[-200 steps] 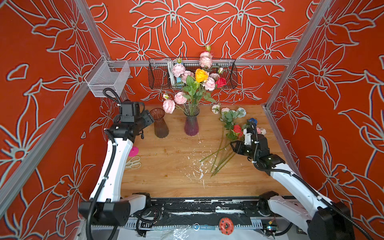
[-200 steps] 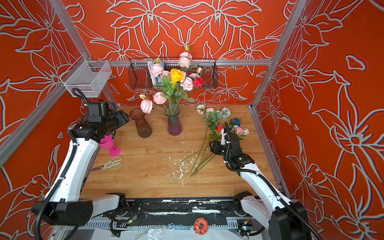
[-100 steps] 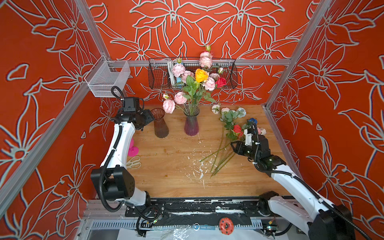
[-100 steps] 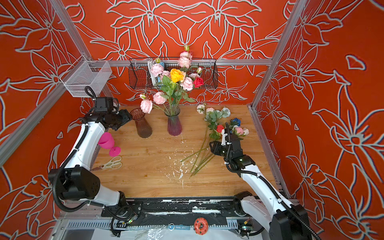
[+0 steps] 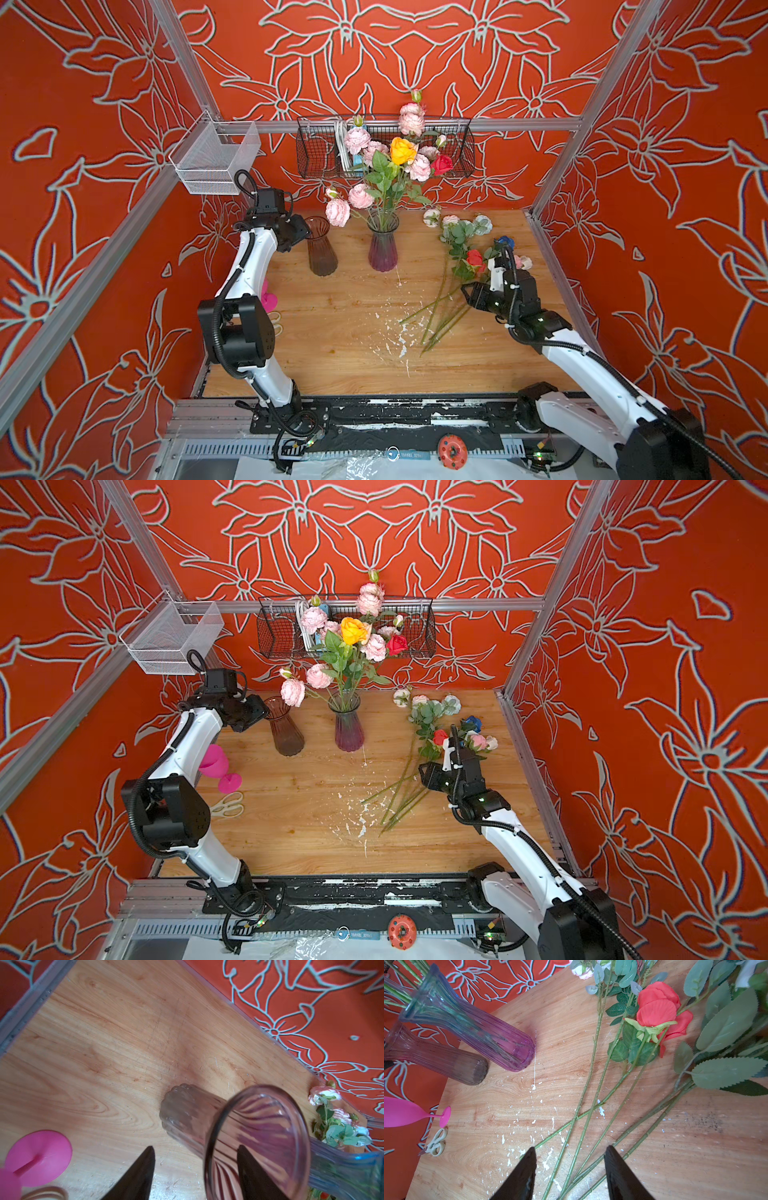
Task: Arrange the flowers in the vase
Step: 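Swing the left gripper to the empty pink glass vase and grasp it, then lift the pink glass vase with the left gripper toward the purple vase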
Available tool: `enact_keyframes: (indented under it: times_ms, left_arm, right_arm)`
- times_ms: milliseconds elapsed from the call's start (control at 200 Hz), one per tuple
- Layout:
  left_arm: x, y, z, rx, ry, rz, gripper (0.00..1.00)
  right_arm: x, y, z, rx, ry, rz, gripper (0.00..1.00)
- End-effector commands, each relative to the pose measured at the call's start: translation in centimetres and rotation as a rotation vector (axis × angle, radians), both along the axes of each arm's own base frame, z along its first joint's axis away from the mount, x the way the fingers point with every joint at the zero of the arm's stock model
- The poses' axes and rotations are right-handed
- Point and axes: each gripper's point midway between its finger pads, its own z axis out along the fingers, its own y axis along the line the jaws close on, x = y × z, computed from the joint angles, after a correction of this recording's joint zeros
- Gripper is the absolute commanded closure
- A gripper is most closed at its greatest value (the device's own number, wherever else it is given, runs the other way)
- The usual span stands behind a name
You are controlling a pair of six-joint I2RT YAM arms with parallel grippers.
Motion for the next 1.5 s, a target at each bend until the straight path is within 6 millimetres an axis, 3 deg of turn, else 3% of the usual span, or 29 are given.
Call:
enact_keyframes:
  times_ms: [0, 485, 726, 1016, 1171, 1271, 1496]
  left_arm:
    - [0.9, 0.2, 0.7, 0.003, -0.02, -0.022, 0.41]
    - [2.1, -0.2, -0.9, -0.018, 0.042, -0.077, 0.7]
    - [1.7, -0.5, -0.8, -0.03, 0.053, -0.101, 0.78]
    - [-0.6, -0.9, 0.0, -0.025, 0.067, -0.126, 0.87]
    - [-1.9, -1.4, 0.6, -0.034, 0.056, -0.136, 1.0]
    - [-2.8, -2.1, 1.1, -0.062, 0.044, -0.146, 1.0]
    - [-6.0, -3.9, 5.3, -0.142, -0.072, -0.139, 1.0]
  right_arm:
    - [-0.1, -0.3, -0.5, 0.002, 0.007, -0.019, 0.46]
    - [-0.3, -0.5, -0.3, 0.001, -0.002, -0.025, 0.46]
    - [-0.4, -0.7, 0.0, -0.001, -0.013, -0.033, 0.47]
    - [-0.6, -0.8, 0.5, 0.003, -0.029, -0.039, 0.47]
    - [-0.6, -0.8, 0.6, 0.006, -0.034, -0.04, 0.47]
    - [-0.6, -0.8, 0.6, 0.006, -0.034, -0.04, 0.47]
    - [-0.6, -0.8, 0.7, 0.012, -0.036, -0.041, 0.47]
